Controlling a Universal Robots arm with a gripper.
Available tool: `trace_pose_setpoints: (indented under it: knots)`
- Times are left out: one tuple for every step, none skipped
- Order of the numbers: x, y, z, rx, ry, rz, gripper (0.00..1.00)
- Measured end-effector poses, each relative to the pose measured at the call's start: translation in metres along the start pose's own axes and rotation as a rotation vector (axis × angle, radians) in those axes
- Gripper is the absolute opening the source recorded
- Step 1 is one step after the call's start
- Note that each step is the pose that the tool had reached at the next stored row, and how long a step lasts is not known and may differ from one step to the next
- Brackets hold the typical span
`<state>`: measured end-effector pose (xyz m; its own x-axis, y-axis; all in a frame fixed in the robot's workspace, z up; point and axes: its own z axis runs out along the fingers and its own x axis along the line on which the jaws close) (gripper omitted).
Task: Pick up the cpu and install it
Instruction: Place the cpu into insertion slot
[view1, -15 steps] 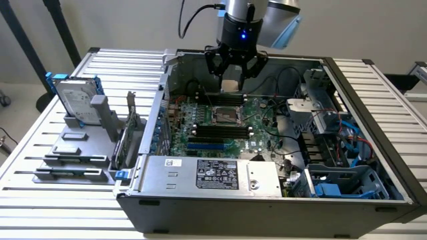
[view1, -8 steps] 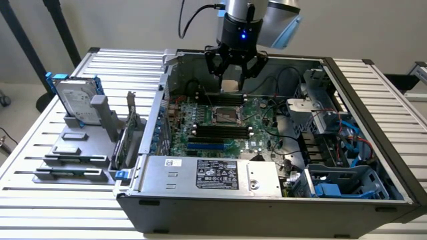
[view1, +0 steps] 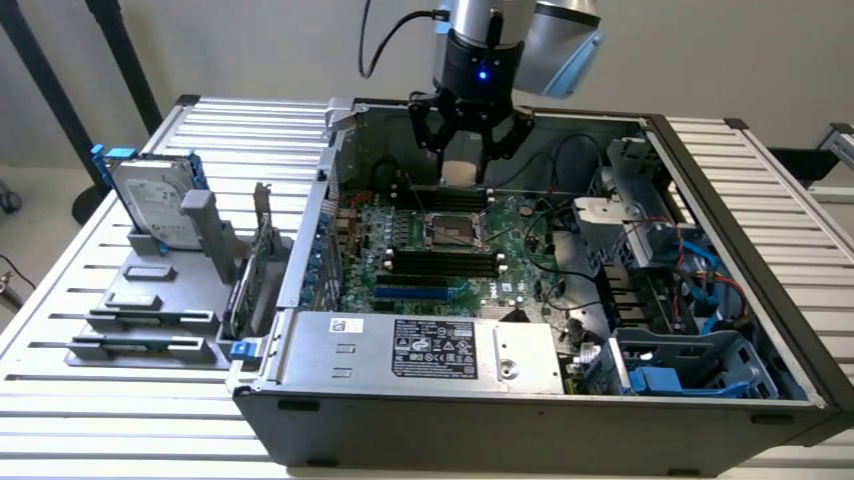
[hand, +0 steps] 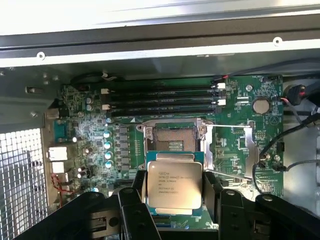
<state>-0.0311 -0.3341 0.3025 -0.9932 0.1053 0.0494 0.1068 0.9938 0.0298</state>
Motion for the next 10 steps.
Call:
trace_pose_setpoints:
  knots:
    - [0.0000, 0.0000, 0.0005, -0.0010, -0.0006, 0.018, 0.55]
    - [0.0000, 0.0000, 0.0010, -0.0019, -0.0011, 0.036, 0.55]
    - [-0.0001, 0.0000, 0.0016, -0.0029, -0.0017, 0.056, 0.55]
    - [-0.0001, -0.0001, 0.0021, -0.0037, -0.0022, 0.074, 0.55]
    - [-0.0001, -0.0001, 0.0027, -0.0046, -0.0027, 0.091, 0.55]
    - [-0.0001, -0.0001, 0.0033, -0.0055, -0.0033, 0.110, 0.55]
    - [-0.0002, -0.0001, 0.0039, -0.0064, -0.0039, 0.127, 0.55]
    - [-0.0002, -0.0001, 0.0046, -0.0073, -0.0044, 0.145, 0.55]
    - [-0.0002, -0.0002, 0.0052, -0.0082, -0.0049, 0.163, 0.55]
    - [-0.0003, -0.0002, 0.0058, -0.0091, -0.0055, 0.182, 0.55]
